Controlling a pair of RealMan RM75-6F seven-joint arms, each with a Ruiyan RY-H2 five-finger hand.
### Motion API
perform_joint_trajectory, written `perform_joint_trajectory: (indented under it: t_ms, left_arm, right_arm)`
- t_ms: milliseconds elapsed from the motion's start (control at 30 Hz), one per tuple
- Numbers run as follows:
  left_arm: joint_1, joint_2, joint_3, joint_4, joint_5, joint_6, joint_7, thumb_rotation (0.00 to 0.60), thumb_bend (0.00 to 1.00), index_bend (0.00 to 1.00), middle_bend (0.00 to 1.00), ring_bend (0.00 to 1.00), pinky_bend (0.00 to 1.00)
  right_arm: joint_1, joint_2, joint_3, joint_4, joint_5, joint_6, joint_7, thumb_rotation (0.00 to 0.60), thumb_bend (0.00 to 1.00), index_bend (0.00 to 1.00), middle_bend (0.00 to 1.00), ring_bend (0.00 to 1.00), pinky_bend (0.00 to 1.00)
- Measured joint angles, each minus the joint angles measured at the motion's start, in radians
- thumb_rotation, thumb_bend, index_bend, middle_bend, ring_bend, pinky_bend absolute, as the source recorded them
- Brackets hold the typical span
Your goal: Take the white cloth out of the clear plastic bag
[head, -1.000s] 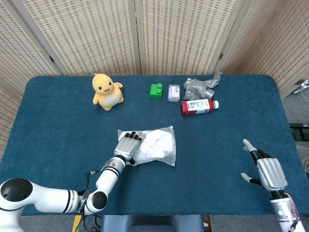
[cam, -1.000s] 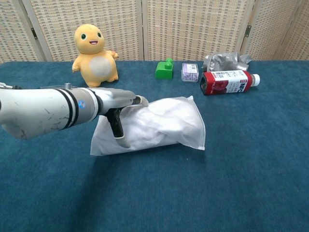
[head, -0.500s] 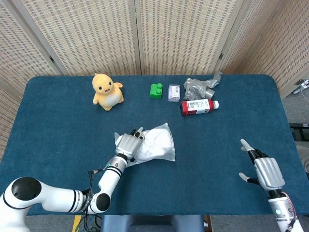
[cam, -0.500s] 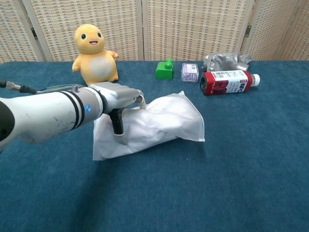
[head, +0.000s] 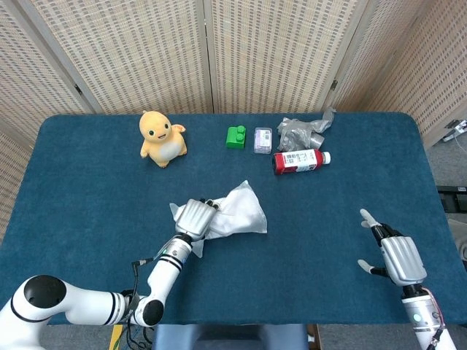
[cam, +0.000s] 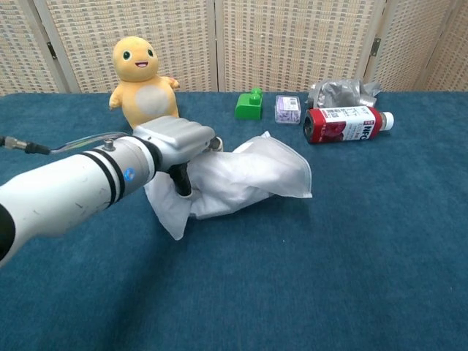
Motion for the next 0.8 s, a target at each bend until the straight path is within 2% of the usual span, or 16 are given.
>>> perform_joint_trajectory:
  t_ms: [300,500,633,800]
  left_arm:
    - [0.055,-0.001,0.015,0.013,0.187,0.033,-0.101,0.6,0.43,0.42,0.44,0.44,0.64]
    - [0.098,0.025,0.024,-0.028,0.306,0.079,-0.136,0.6,0.43,0.42,0.44,0.44,0.65]
    - [0.118,0.054,0.025,-0.088,0.358,0.105,-0.124,0.6,0.43,0.42,0.44,0.44,0.65]
    - [0.132,0.085,0.023,-0.151,0.404,0.123,-0.084,0.6,0.43,0.42,0.44,0.44,0.65]
  right_arm:
    - [0.003,-0.007,0.009,0.007,0.0,0.011,0.021,0.6,0.02,0.06,0.29,0.26,0.45]
    - [0.01,-0.011,0.024,0.002,-0.008,0.029,0.048,0.6,0.02,0.1,0.29,0.26,0.45]
    - [0.021,-0.015,0.043,-0.009,-0.017,0.045,0.078,0.6,0.01,0.2,0.28,0.26,0.45]
    - [0.043,-0.025,0.07,-0.028,-0.025,0.054,0.126,0.6,0.01,0.39,0.28,0.26,0.37]
